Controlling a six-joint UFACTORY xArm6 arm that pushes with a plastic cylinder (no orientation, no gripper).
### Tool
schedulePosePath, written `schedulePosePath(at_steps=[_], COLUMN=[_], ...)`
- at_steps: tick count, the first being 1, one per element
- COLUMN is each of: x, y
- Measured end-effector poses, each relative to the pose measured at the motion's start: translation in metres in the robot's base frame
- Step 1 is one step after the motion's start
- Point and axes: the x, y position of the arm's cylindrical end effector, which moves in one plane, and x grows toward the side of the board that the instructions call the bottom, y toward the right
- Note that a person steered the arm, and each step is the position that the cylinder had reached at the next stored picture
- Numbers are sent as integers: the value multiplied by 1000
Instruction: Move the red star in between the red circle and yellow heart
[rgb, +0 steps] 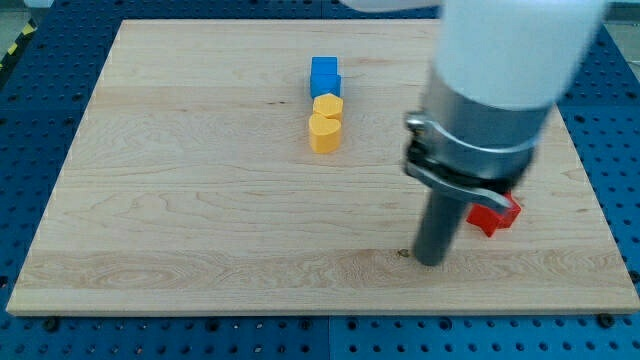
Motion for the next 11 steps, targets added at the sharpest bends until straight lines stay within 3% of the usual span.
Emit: schedulePosePath(at_steps=[3,5,9,11], x=[37,33,-20,-34], y=[154,184,180,93])
